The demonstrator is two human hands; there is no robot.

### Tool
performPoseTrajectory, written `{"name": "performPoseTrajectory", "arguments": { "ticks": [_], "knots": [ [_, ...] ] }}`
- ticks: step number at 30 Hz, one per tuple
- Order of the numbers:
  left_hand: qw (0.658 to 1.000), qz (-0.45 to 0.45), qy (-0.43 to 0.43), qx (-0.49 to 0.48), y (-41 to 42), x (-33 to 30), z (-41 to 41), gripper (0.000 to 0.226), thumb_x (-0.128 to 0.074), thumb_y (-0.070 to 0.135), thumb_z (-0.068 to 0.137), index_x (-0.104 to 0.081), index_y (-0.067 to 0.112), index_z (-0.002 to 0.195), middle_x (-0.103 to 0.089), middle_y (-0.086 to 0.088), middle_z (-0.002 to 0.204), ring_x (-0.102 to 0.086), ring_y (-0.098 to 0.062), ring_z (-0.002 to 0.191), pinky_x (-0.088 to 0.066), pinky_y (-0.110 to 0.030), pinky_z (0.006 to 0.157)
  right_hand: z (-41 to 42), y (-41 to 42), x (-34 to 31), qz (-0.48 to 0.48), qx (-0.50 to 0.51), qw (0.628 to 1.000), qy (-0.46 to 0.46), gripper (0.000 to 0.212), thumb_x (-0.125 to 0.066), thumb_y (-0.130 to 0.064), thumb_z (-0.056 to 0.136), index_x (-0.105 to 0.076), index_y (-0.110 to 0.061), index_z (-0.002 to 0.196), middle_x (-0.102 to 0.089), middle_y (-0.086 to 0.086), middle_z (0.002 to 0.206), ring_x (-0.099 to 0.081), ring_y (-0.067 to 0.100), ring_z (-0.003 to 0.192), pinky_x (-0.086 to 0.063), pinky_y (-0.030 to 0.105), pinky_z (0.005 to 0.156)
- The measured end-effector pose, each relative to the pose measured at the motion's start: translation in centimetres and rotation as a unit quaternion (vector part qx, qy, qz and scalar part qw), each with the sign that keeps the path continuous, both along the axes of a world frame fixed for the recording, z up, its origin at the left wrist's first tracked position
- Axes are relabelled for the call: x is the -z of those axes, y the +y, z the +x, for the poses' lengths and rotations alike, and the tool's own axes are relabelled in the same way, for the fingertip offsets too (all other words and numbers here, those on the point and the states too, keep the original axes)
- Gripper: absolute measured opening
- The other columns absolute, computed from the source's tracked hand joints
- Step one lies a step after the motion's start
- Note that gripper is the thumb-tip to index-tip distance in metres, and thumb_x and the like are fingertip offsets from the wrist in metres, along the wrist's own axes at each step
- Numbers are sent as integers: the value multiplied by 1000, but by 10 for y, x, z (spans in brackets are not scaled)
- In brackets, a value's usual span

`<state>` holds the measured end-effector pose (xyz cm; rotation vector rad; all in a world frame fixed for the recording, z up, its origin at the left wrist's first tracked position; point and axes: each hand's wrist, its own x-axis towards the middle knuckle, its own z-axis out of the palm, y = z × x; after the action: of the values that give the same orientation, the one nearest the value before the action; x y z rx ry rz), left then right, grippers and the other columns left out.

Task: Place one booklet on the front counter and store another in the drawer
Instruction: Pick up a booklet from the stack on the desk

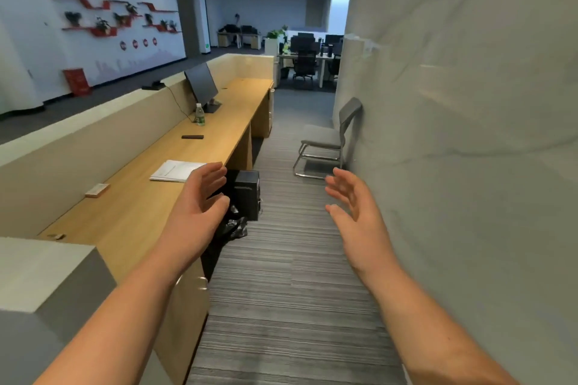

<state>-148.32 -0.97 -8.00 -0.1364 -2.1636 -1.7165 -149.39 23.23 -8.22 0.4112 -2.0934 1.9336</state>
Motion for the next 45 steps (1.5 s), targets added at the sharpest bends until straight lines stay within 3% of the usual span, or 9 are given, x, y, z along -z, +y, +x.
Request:
{"name": "performPoseTrajectory", "arguments": {
  "ticks": [7, 20, 24, 29, 34, 39, 41, 43, 45],
  "knots": [
    [997, 18, -33, -63, -19, 18, -160, 51, -53, -1, 94, -44, 29, 135, -51, 1, 143, -48, -12, 134, -41, -34, 109, -180, -22, 7, 43, -51, 996, -61, 49, -48, 0, 95, -47, -30, 134, -55, -14, 130, -52, 3, 125, -45, 28, 104],
    [978, 45, -112, -172, -146, 99, -478, 47, -50, -4, 93, -46, 29, 126, -54, -2, 134, -52, -15, 127, -41, -38, 109, -537, -154, 63, 121, -147, 970, -149, 51, -47, 2, 92, -47, -25, 135, -57, -7, 127, -55, 5, 118, -46, 36, 106],
    [964, 54, -151, -214, -181, 121, -545, 49, -49, -6, 92, -47, 23, 131, -54, -4, 135, -51, -17, 129, -40, -26, 100, -630, -201, 85, 141, -194, 955, -173, 51, -44, 3, 92, -46, -21, 137, -56, -2, 131, -54, 10, 120, -44, 26, 100],
    [941, 47, -200, -268, -221, 149, -609, 48, -49, -1, 93, -46, 33, 127, -54, 1, 135, -50, -13, 130, -39, -15, 92, -726, -259, 117, 143, -260, 930, -214, 53, -43, 6, 90, -47, -19, 137, -58, -1, 129, -56, 13, 121, -45, 40, 107],
    [903, 65, -203, -373, -256, 183, -682, 49, -47, -5, 91, -44, 30, 126, -53, -1, 132, -51, -14, 126, -39, -8, 84, -836, -328, 152, 168, -353, 895, -216, 53, -44, 7, 88, -50, -26, 130, -60, -9, 118, -58, 7, 113, -45, 37, 107],
    [837, 133, -224, -482, -269, 214, -739, 52, -47, -10, 90, -43, 10, 138, -53, -6, 133, -51, -23, 129, -41, -28, 100, -925, -391, 184, 215, -453, 835, -226, 51, -43, 9, 87, -50, -26, 123, -59, -4, 115, -57, 13, 108, -44, 38, 106],
    [809, 164, -227, -517, -272, 222, -756, 52, -47, -12, 90, -43, 6, 138, -52, -7, 131, -52, -24, 127, -41, -29, 102, -951, -412, 194, 247, -487, 809, -219, 50, -42, 9, 89, -50, -20, 128, -58, 1, 117, -55, 13, 108, -43, 35, 105],
    [777, 204, -235, -547, -271, 228, -770, 51, -45, -14, 90, -42, 4, 138, -52, -8, 128, -52, -22, 123, -42, -21, 95, -970, -432, 203, 282, -512, 782, -214, 48, -43, 8, 91, -49, -12, 134, -57, 4, 118, -55, 14, 108, -46, 28, 100],
    [744, 245, -239, -574, -270, 236, -778, 50, -43, -16, 91, -41, 2, 138, -51, -14, 130, -51, -25, 122, -42, -16, 90, -983, -448, 215, 313, -531, 757, -215, 44, -44, 6, 94, -48, -9, 134, -57, 4, 116, -58, 8, 98, -49, 13, 83]
  ]
}}
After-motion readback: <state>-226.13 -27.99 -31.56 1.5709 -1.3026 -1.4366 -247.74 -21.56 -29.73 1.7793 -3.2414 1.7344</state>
